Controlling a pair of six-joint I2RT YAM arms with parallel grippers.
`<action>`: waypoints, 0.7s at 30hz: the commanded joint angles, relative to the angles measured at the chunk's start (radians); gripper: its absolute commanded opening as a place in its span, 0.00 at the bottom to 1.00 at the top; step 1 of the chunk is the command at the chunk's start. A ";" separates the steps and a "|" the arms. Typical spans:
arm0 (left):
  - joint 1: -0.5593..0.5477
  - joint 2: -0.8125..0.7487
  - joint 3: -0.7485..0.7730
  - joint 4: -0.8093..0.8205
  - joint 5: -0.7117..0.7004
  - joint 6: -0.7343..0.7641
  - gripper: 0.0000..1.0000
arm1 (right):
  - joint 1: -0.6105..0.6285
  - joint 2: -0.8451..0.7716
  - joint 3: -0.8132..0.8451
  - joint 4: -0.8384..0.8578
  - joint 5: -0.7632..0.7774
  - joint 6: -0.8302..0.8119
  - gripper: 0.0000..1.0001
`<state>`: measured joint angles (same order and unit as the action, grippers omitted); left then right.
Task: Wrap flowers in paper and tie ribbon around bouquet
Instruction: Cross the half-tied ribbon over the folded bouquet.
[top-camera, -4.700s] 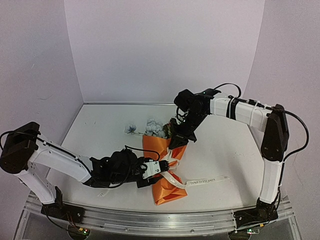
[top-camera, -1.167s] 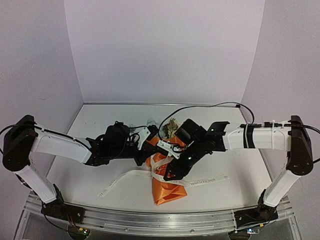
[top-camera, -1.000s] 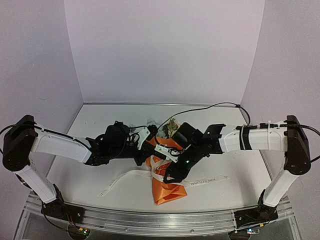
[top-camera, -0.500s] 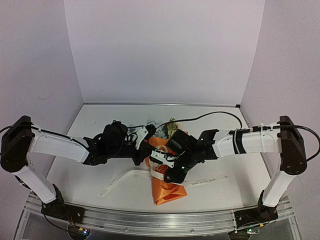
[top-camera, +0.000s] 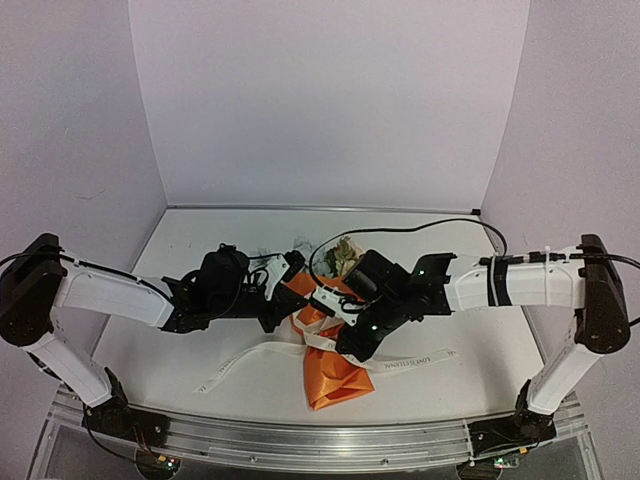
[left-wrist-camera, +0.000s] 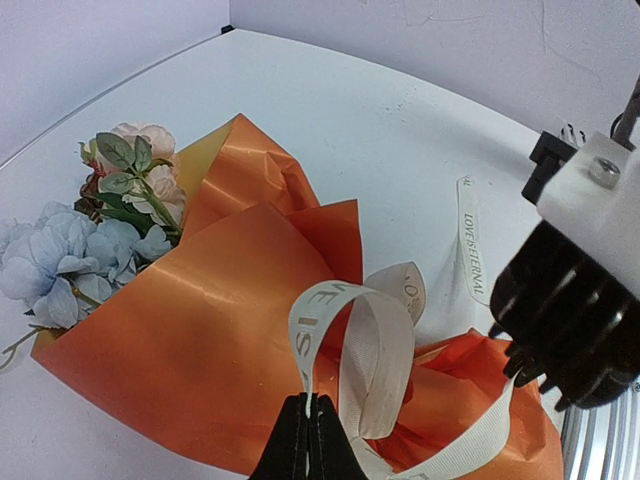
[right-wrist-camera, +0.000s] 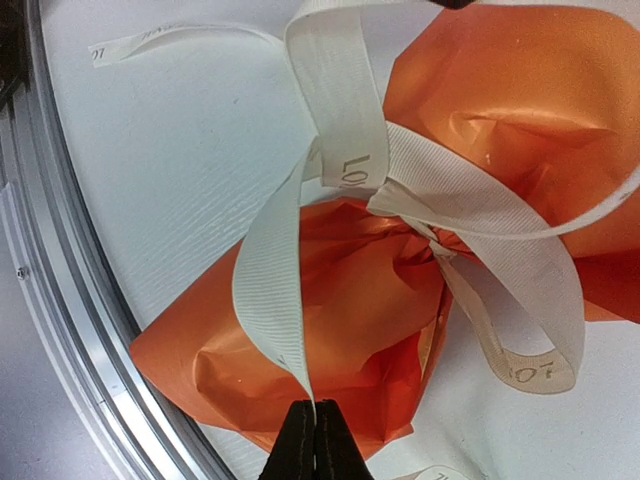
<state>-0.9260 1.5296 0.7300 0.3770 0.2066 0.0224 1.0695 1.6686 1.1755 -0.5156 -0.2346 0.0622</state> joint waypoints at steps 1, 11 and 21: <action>0.006 -0.044 -0.012 0.069 0.002 -0.013 0.00 | -0.020 -0.033 -0.008 -0.003 0.036 0.143 0.00; 0.005 -0.067 -0.037 0.127 0.049 -0.013 0.00 | -0.128 0.079 0.087 0.005 -0.028 0.495 0.00; 0.001 -0.101 -0.036 0.104 0.123 0.022 0.02 | -0.137 0.166 0.136 0.005 -0.012 0.620 0.00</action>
<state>-0.9257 1.4937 0.6982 0.4533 0.2750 0.0266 0.9321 1.8099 1.2698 -0.5155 -0.2588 0.6079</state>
